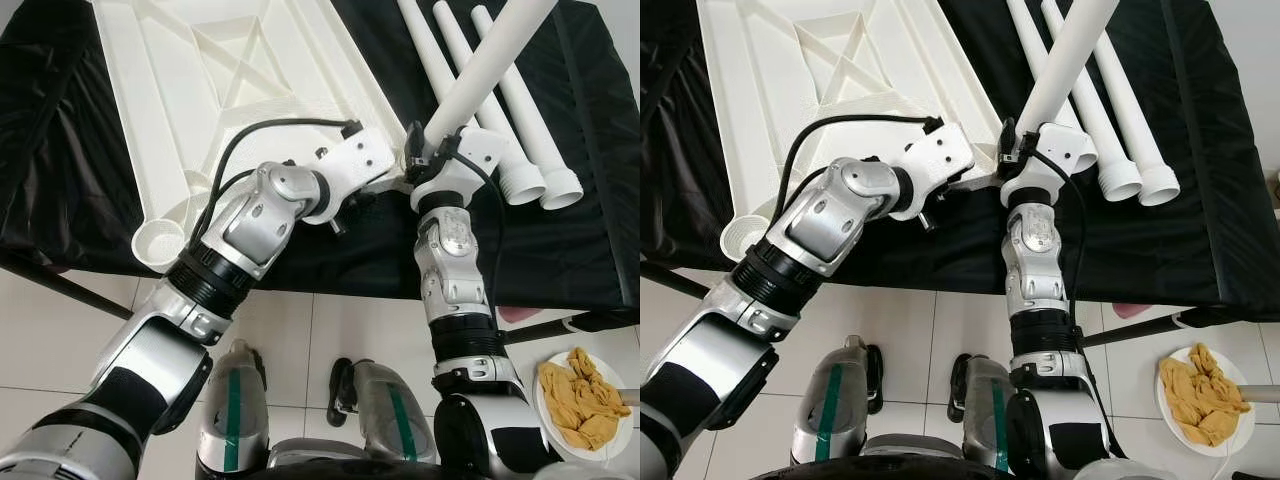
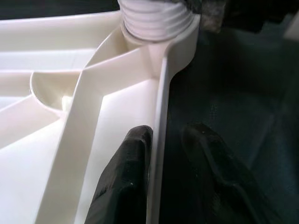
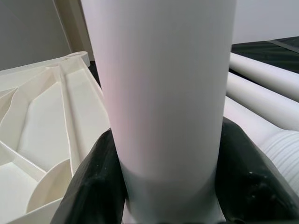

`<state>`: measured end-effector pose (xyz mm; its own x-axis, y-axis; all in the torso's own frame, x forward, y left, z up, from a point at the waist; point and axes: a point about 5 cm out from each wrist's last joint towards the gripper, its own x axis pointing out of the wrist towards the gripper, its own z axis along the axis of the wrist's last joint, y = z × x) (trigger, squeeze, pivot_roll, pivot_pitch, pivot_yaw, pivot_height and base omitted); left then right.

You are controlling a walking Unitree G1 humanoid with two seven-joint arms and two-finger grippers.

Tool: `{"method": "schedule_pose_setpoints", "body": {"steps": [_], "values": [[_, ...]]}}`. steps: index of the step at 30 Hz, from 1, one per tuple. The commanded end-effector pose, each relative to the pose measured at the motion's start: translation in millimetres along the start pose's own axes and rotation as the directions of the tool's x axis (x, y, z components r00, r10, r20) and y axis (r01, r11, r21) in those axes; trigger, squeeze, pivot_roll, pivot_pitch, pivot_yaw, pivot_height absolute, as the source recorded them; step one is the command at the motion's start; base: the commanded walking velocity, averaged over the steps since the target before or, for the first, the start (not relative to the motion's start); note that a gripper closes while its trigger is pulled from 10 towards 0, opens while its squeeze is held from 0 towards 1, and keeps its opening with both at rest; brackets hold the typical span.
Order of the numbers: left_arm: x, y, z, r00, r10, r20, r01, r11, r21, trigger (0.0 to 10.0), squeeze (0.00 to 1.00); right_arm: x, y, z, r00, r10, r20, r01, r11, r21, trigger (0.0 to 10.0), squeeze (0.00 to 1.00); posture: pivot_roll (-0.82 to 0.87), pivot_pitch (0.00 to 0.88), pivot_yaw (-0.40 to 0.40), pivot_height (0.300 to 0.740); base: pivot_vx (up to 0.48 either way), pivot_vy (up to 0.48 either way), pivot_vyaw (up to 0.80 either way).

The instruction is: Building children table

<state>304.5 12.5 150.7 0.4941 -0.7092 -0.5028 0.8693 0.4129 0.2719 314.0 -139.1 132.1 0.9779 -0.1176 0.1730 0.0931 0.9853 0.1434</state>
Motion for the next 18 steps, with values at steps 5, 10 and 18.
{"method": "schedule_pose_setpoints", "body": {"steps": [5, 10, 18], "values": [[6.0, -5.8, -15.3, 0.995, -0.053, -0.084, 0.05, 0.998, -0.037, 10.0, 0.0, 3.9, -7.6, 12.3, 0.997, -0.071, 0.041, 0.069, 0.997, 0.042, 10.0, 0.0, 0.03, 0.023, -0.049, 0.74, 0.0, 0.0, 0.0], [5.8, -6.0, -13.5, 0.995, -0.057, -0.079, 0.055, 0.998, -0.038, 10.0, 0.0, 5.5, -11.3, 12.9, 0.993, -0.114, 0.037, 0.113, 0.993, 0.04, 10.0, 0.0, 0.02, 0.025, -0.045, 0.74, 0.0, 0.0, 0.0], [5.7, -7.3, -10.6, 0.995, -0.064, -0.072, 0.062, 0.998, -0.029, 10.0, 0.0, 7.3, -11.1, 10.4, 0.99, -0.143, 0.001, 0.143, 0.989, 0.046, 10.0, 0.0, 0.02, 0.026, -0.048, 0.74, 0.0, 0.0, 0.0]]}}
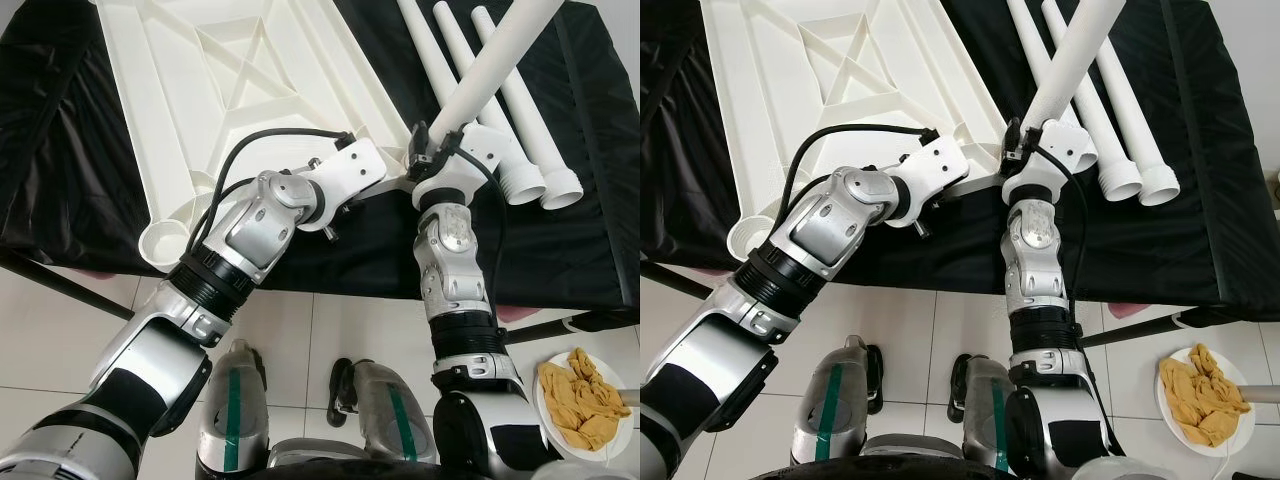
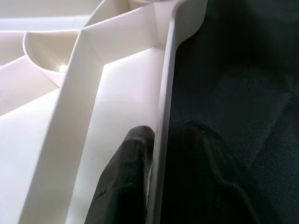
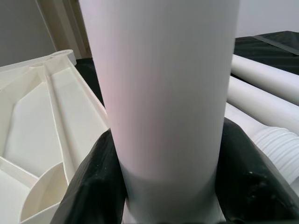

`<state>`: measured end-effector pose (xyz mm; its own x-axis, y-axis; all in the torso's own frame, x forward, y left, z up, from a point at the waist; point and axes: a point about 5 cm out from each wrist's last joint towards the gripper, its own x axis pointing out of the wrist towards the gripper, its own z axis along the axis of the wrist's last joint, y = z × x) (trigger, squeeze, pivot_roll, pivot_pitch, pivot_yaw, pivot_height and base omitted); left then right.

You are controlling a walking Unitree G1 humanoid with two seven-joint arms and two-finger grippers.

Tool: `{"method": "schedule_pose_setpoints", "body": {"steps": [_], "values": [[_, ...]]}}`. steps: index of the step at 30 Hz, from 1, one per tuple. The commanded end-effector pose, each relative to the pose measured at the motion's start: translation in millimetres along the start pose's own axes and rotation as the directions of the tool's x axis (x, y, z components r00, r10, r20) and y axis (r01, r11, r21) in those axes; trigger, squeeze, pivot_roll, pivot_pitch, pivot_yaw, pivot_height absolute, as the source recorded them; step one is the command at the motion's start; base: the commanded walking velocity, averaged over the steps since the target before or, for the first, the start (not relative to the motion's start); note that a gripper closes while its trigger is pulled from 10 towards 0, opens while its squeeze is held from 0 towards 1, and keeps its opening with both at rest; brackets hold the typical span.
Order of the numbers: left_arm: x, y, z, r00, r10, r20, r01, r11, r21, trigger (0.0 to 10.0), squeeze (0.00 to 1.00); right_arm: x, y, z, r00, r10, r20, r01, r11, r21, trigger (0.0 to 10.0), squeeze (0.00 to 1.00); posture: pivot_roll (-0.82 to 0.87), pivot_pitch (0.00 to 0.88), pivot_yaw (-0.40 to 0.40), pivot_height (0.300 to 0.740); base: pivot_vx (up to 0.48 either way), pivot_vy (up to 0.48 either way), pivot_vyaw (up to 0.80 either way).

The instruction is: Building children table

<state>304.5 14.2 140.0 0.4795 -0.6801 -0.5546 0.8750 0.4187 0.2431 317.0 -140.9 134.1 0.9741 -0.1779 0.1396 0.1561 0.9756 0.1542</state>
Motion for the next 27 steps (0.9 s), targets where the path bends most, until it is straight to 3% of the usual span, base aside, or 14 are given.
{"method": "schedule_pose_setpoints", "body": {"steps": [1, 4, 5, 13, 14, 15, 16, 19, 22, 24, 26, 27], "values": [[1.5, -4.9, -1, 0.999, -0.048, -0.015, 0.048, 0.999, -0.001, 10.0, 0.0, 3.8, -9.3, 9, 0.997, -0.071, 0.026, 0.069, 0.996, 0.051, 10.0, 0.0, 0.03, 0.028, -0.049, 0.74, 0.0, 0.0, 0.0], [1.5, -4.6, -1, 0.999, -0.048, -0.016, 0.048, 0.999, -0.002, 10.0, 0.0, 3.5, -9.0, 9, 0.998, -0.062, 0.028, 0.061, 0.997, 0.054, 10.0, 0.0, 0.03, 0.028, -0.049, 0.74, 0.0, 0.0, 0.0], [1.4, -4.5, -2, 0.999, -0.047, -0.017, 0.047, 0.999, -0.003, 10.0, 0.0, 2.6, -8.3, 10, 0.999, -0.035, 0.036, 0.032, 0.997, 0.075, 10.0, 1.0, 0.03, 0.029, -0.05, 0.74, 0.0, 0.0, 0.0], [1.0, -4.1, -2, 0.999, -0.045, -0.019, 0.045, 0.999, -0.002, 10.0, 0.0, 0.6, -6.9, 14, 0.997, 0.058, 0.059, -0.064, 0.993, 0.1, 10.0, 1.0, 0.03, 0.03, -0.051, 0.74, 0.0, 0.0, 0.0], [0.8, -3.7, -2, 0.999, -0.043, -0.019, 0.043, 0.999, -0.002, 10.0, 0.0, -2.0, -7.3, 13, 0.987, 0.146, 0.058, -0.151, 0.985, 0.088, 10.0, 0.32, 0.03, 0.028, -0.049, 0.74, 0.0, 0.0, 0.0], [0.8, -3.7, -2, 0.999, -0.043, -0.019, 0.043, 0.999, -0.002, 10.0, 0.0, -2.0, -7.3, 13, 0.987, 0.146, 0.058, -0.151, 0.985, 0.088, 10.0, 0.32, 0.03, 0.028, -0.049, 0.74, 0.0, 0.0, 0.0], [0.7, -3.2, -2, 0.999, -0.041, -0.018, 0.041, 0.999, -0.002, 10.0, 0.0, -5.0, -9.1, 12, 0.968, 0.247, 0.044, -0.25, 0.965, 0.08, 10.0, 0.0, 0.02, 0.029, -0.048, 0.74, 0.0, 0.0, 0.0], [0.5, -2.9, -2, 0.999, -0.04, -0.018, 0.04, 0.999, -0.002, 10.0, 0.0, -7.0, -12.6, 11, 0.944, 0.328, 0.03, -0.329, 0.942, 0.065, 10.0, 0.0, 0.02, 0.03, -0.045, 0.74, 0.0, 0.0, 0.0], [0.3, -2.6, -1, 0.999, -0.04, -0.016, 0.04, 0.999, 0.0, 10.0, 0.0, -5.5, -22.0, 12, 0.894, 0.447, 0.001, -0.447, 0.894, 0.032, 10.0, 0.0, 0.02, 0.031, -0.043, 0.74, 0.0, 0.0, 0.0], [0.3, -2.6, -1, 0.999, -0.04, -0.016, 0.04, 0.999, 0.0, 10.0, 0.0, -5.5, -22.0, 12, 0.894, 0.447, 0.001, -0.447, 0.894, 0.032, 10.0, 0.0, 0.02, 0.031, -0.043, 0.74, 0.0, 0.0, 0.0], [0.4, -2.7, 0, 0.999, -0.042, -0.013, 0.042, 0.999, 0.002, 10.0, 0.0, 0.5, -31.4, 13, 0.845, 0.534, -0.029, -0.535, 0.845, -0.02, 10.0, 0.0, 0.02, 0.031, -0.042, 0.74, 0.0, 0.0, 0.0], [0.4, -2.7, 0, 0.999, -0.042, -0.013, 0.042, 0.999, 0.002, 10.0, 0.0, 0.5, -31.4, 13, 0.845, 0.534, -0.029, -0.535, 0.845, -0.02, 10.0, 0.0, 0.02, 0.031, -0.042, 0.74, 0.0, 0.0, 0.0]]}}
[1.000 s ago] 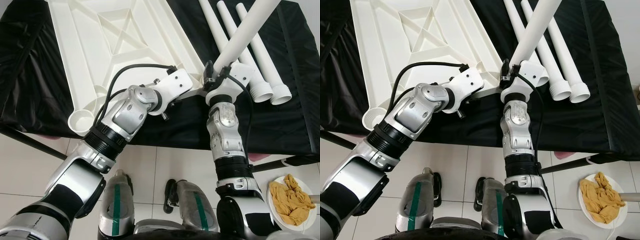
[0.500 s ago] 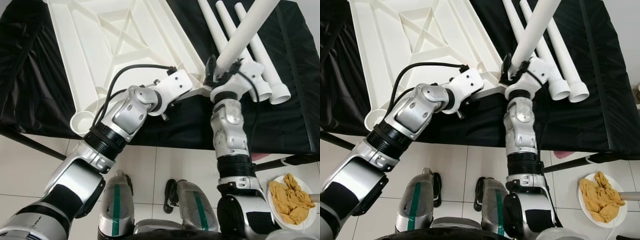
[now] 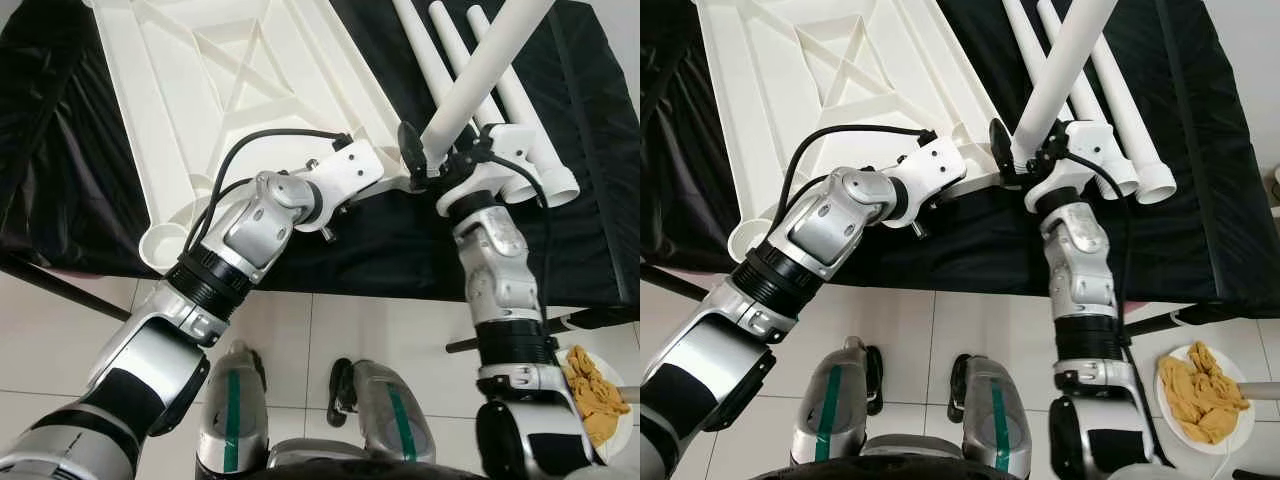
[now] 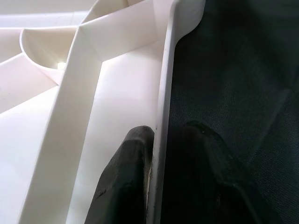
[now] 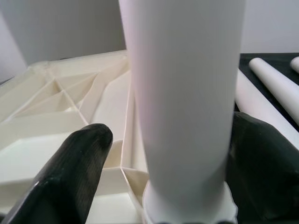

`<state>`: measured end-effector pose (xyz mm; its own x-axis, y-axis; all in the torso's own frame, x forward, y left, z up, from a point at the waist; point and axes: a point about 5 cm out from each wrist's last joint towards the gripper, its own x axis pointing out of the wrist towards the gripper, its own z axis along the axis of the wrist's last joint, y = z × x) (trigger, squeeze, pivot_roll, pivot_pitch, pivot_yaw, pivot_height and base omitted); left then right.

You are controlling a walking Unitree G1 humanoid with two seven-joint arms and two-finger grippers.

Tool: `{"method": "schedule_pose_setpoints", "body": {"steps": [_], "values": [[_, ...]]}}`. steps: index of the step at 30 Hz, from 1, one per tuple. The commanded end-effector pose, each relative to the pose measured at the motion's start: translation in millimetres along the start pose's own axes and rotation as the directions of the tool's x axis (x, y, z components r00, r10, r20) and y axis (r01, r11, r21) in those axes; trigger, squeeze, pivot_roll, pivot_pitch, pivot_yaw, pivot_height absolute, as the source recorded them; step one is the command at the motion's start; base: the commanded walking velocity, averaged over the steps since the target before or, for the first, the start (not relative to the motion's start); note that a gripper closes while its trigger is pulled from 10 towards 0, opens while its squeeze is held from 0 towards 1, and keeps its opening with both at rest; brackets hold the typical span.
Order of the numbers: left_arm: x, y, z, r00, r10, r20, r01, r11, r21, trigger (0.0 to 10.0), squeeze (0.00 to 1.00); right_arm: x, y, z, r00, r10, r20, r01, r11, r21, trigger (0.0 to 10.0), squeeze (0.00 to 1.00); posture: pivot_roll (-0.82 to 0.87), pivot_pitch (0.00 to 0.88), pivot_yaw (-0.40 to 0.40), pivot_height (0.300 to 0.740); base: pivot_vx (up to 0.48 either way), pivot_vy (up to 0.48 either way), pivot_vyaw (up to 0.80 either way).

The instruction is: Building children table

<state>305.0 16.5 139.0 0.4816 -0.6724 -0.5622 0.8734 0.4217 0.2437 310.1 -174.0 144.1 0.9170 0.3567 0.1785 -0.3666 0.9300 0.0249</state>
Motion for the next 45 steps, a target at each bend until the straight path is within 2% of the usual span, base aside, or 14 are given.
{"method": "schedule_pose_setpoints", "body": {"steps": [1, 2, 5, 12, 14, 16, 17, 19, 20, 34, 45], "values": [[1.1, -4.0, 2, 0.999, -0.045, -0.002, 0.045, 0.999, 0.004, 10.0, 0.0, 1.4, -5.4, -1, 0.999, 0.05, -0.022, -0.05, 0.999, 0.001, 10.0, 0.0, 0.02, 0.03, -0.041, 0.74, 0.0, 0.0, 0.0], [0.8, -3.9, 2, 0.999, -0.045, -0.002, 0.045, 0.999, 0.005, 10.0, 0.0, 3.4, -12.3, 1, 0.996, 0.078, -0.036, -0.079, 0.997, -0.017, 10.0, 0.0, 0.02, 0.029, -0.041, 0.74, 0.0, 0.0, 0.0], [0.5, -3.5, 2, 0.999, -0.044, -0.002, 0.044, 0.999, 0.005, 10.0, 0.0, 5.7, -20.0, 4, 0.993, 0.111, -0.047, -0.113, 0.993, -0.03, 10.0, 0.0, 0.02, 0.029, -0.041, 0.74, 0.0, 0.0, 0.0], [-0.2, -3.9, 2, 0.999, -0.045, -0.002, 0.045, 0.999, 0.007, 10.0, 0.0, 8.5, -26.4, 4, 0.976, 0.196, -0.094, -0.201, 0.979, -0.044, 10.0, 0.0, 0.03, 0.026, -0.04, 0.74, 0.0, 0.0, 0.0], [-0.8, -3.0, 2, 0.999, -0.042, -0.003, 0.042, 0.999, 0.008, 10.0, 0.0, 8.0, -26.3, 0, 0.953, 0.271, -0.138, -0.278, 0.96, -0.034, 10.0, 0.0, 0.04, 0.024, -0.041, 0.74, 0.0, 0.0, 0.0], [-0.8, -3.0, 2, 0.999, -0.042, -0.003, 0.042, 0.999, 0.008, 10.0, 0.0, 8.0, -26.3, 0, 0.953, 0.271, -0.138, -0.278, 0.96, -0.034, 10.0, 0.0, 0.04, 0.024, -0.041, 0.74, 0.0, 0.0, 0.0], [-1.6, -1.7, 1, 0.999, -0.038, -0.004, 0.038, 0.999, 0.008, 10.0, 0.0, 6.0, -24.4, -4, 0.931, 0.327, -0.16, -0.333, 0.943, -0.014, 6.4, 0.0, 0.04, 0.017, -0.041, 0.74, 0.0, 0.0, 0.0], [-1.8, -1.5, 1, 0.999, -0.037, -0.004, 0.037, 0.999, 0.009, 10.0, 0.0, 5.6, -24.4, -5, 0.927, 0.337, -0.162, -0.343, 0.939, -0.009, 6.4, 0.0, 0.04, 0.017, -0.041, 0.74, 0.0, 0.0, 0.0], [-2.0, -1.3, 1, 0.999, -0.036, -0.004, 0.036, 0.999, 0.01, 10.0, 0.0, 5.4, -24.6, -5, 0.926, 0.342, -0.16, -0.347, 0.938, -0.004, 0.0, 0.0, 0.04, 0.016, -0.041, 0.74, 0.0, 0.0, 0.0], [-0.7, -1.9, 3, 0.999, -0.04, 0.001, 0.04, 0.999, 0.022, 10.0, 0.0, 3.7, -27.7, -5, 0.922, 0.359, -0.143, -0.361, 0.932, 0.009, 0.0, 0.0, 0.03, 0.002, -0.036, 0.74, 0.0, 0.0, 0.0], [1.0, -7.4, 3, 0.998, -0.059, 0.004, 0.059, 0.998, 0.032, 10.0, 0.0, -0.9, -28.6, -8, 0.954, 0.283, -0.099, -0.282, 0.959, 0.024, 0.0, 0.0, 0.03, 0.0, -0.039, 0.74, 0.0, 0.0, 0.0]]}}
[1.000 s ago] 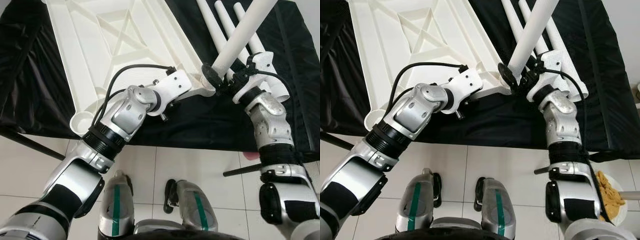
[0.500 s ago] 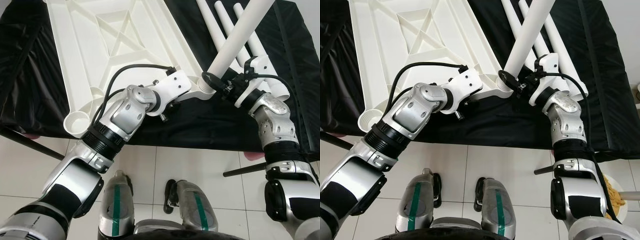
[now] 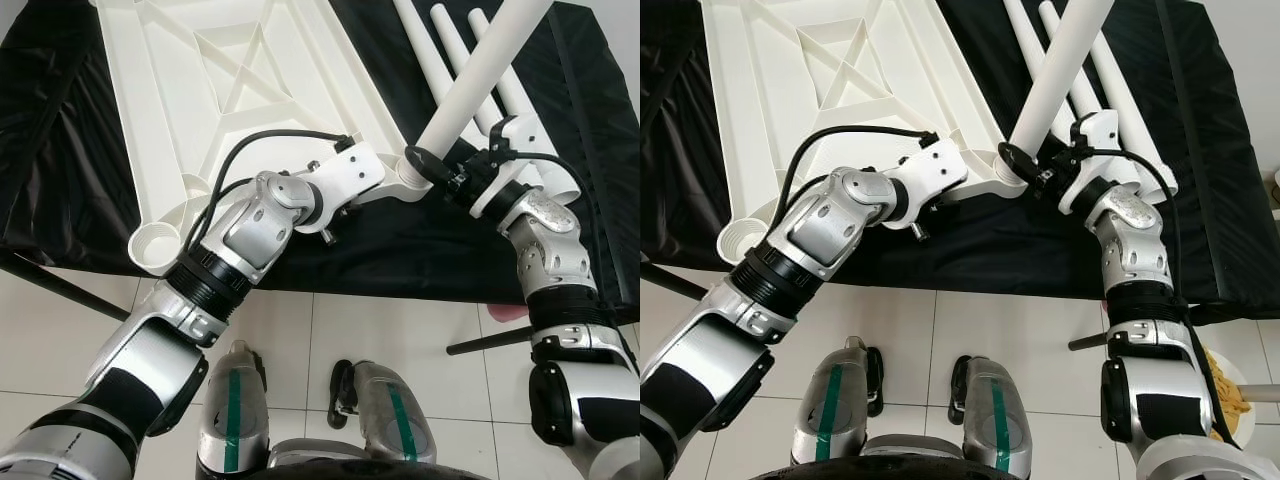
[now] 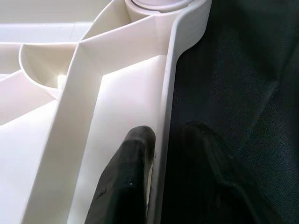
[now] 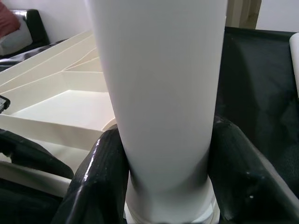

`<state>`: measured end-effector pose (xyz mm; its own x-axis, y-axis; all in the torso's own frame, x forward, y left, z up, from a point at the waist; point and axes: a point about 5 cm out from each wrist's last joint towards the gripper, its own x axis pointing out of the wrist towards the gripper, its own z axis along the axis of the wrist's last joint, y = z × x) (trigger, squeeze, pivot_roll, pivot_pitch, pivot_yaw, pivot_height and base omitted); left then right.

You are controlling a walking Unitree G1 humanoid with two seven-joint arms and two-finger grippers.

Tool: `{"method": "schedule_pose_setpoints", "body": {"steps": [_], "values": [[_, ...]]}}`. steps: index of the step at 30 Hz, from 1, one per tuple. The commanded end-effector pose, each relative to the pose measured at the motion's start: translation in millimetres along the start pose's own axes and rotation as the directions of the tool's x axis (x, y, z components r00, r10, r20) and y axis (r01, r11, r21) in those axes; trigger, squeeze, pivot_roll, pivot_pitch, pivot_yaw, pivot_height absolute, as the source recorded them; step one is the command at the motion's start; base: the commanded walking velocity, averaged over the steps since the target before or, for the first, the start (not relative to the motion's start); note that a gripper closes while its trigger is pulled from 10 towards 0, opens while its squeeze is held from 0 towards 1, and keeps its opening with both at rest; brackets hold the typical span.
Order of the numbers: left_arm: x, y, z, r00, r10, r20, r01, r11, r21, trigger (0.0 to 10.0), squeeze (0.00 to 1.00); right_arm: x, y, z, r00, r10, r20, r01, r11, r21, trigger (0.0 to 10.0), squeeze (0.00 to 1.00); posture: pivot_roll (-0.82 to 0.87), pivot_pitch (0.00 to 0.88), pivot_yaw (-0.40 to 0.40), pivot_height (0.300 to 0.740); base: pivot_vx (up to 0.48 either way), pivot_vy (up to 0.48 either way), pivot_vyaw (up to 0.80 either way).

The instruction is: Building children table

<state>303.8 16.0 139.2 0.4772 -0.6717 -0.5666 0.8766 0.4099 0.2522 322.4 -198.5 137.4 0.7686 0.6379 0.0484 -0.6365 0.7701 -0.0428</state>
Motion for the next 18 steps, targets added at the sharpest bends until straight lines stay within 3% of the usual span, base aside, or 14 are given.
{"method": "schedule_pose_setpoints", "body": {"steps": [1, 13, 18], "values": [[1.3, -6.0, 3, 0.998, -0.054, 0.009, 0.054, 0.998, 0.018, 10.0, 0.0, -2.3, -0.3, -2, 0.999, -0.032, 0.03, 0.031, 0.999, 0.039, 0.0, 0.0, 0.03, 0.0, -0.039, 0.74, 0.0, 0.0, 0.0], [0.7, -6.6, 3, 0.998, -0.059, 0.011, 0.059, 0.998, 0.024, 10.0, 0.0, -2.8, -12.8, 6, 0.956, -0.262, 0.128, 0.252, 0.964, 0.088, 0.0, 0.0, 0.03, 0.002, -0.046, 0.74, 0.0, 0.0, 0.0], [-0.1, -4.6, 3, 0.999, -0.051, 0.011, 0.051, 0.999, 0.02, 10.0, 0.0, 2.3, -7.4, 8, 0.921, -0.357, 0.155, 0.342, 0.933, 0.114, 0.0, 0.0, 0.03, 0.009, -0.052, 0.74, 0.0, 0.0, 0.0]]}}
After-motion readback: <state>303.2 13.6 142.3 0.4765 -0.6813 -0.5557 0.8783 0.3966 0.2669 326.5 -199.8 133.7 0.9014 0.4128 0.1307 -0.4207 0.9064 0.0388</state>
